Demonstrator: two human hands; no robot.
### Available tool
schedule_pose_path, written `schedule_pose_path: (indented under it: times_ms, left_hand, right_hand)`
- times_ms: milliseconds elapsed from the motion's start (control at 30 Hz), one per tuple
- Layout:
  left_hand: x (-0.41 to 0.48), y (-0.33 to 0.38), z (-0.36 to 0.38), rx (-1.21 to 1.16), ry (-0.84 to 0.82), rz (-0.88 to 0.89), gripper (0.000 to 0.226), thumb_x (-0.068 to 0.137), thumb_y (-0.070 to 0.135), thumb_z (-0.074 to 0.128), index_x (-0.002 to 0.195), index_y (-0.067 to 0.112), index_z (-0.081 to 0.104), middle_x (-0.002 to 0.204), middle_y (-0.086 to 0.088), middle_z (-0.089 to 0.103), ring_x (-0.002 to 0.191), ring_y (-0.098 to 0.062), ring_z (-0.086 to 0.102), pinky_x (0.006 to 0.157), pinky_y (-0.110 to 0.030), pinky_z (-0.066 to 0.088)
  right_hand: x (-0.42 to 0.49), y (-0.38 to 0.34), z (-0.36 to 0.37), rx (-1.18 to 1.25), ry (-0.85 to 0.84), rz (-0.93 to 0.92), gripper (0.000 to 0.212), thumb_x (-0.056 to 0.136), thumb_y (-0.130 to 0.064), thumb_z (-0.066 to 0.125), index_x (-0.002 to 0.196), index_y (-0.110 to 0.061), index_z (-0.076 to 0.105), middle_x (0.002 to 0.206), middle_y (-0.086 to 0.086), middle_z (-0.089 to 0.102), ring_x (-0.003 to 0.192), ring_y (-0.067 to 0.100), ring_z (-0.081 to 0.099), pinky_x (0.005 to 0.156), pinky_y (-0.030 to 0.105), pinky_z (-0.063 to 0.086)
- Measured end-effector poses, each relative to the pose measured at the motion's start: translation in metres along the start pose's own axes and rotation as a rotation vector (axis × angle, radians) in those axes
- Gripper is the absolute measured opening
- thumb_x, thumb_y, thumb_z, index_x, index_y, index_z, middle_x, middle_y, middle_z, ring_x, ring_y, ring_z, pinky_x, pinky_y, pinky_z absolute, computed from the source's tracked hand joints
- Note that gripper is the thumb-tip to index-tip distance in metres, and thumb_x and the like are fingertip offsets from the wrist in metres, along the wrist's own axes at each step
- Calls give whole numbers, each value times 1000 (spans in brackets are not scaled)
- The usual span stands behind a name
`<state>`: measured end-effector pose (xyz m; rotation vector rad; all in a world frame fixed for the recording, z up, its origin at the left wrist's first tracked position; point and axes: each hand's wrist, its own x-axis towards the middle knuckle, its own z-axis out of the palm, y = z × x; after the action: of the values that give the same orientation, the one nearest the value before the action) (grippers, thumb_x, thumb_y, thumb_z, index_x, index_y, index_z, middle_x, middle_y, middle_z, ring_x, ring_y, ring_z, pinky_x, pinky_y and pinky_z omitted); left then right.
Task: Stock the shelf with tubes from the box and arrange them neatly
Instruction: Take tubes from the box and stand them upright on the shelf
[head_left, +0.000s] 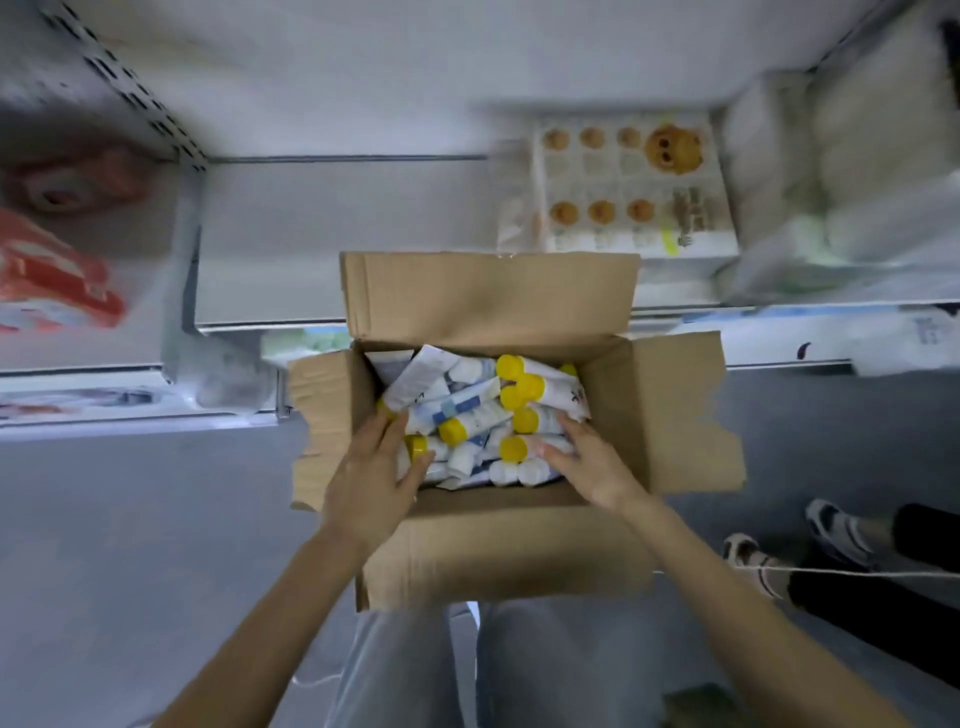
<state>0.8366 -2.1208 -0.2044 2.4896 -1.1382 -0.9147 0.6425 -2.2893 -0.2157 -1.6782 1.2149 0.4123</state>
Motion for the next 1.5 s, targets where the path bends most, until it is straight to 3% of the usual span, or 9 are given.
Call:
schedule_pose_path:
  times_ms: [100,233,433,600,833,967,1233,1367,1500]
  left_hand:
    - [23,-2,24,-22,8,-14,62,92,44,51,145,18,33,152,-5,30,139,-23,27,109,-37,33]
    - [44,-10,46,-44,2,-54,61,92,43,48,145,17,32,153,-6,28,141,-20,23,111,-34,27]
    - [59,-23,65,-149,-6,-126,59,92,41,50,144,18,35,151,-8,32,140,-20,27,112,-30,24]
    - [61,-26,69,-178,6,-117,56,93,35,52,142,13,39,148,-10,37,137,-21,31,112,-32,26]
    - [62,-26,70,-202,3,-101,54,92,34,53,139,11,42,144,-11,41,134,-23,36,111,-31,28]
    - [62,-28,69,-213,-11,-103,55,91,40,50,138,14,43,143,-9,43,133,-22,38,109,-35,32]
    - [58,3,44,-380,6,-144,47,95,36,47,139,18,44,142,0,45,132,-13,39,106,-23,30]
    - [55,22,22,-750,-61,-343,40,94,47,45,129,31,54,131,9,55,118,-5,50,100,-23,36]
    - [50,32,0,-1114,-183,-440,29,94,38,46,111,22,64,114,-5,68,107,-20,63,91,-34,50]
  right_hand:
    - [25,15,19,258,20,153,62,92,-33,56,144,-9,32,149,6,36,134,20,38,96,20,31]
    - [54,23,36,372,76,216,56,92,-43,53,137,-11,46,143,5,45,130,22,44,107,33,34]
    - [88,25,47,808,131,355,33,87,-50,56,98,-21,65,122,10,63,112,23,58,100,38,45]
    - [105,19,44,1272,172,508,47,90,-37,60,119,0,54,111,14,58,100,21,59,84,29,49]
    - [117,9,43,1534,165,622,49,83,-39,67,110,0,53,97,11,59,84,17,59,81,28,50]
    - [115,5,32,1716,150,672,44,84,-26,70,115,0,52,96,11,56,104,19,56,84,28,49]
    - [69,-20,28,1584,-27,559,16,85,-10,64,99,-3,62,96,15,68,91,20,64,76,34,54]
    - [28,-43,38,1386,-219,382,15,85,-7,61,100,-3,63,99,12,72,92,18,69,82,29,54]
    - [1,-66,60,1087,-293,217,25,85,-1,63,110,-2,61,108,13,67,100,21,64,90,32,53]
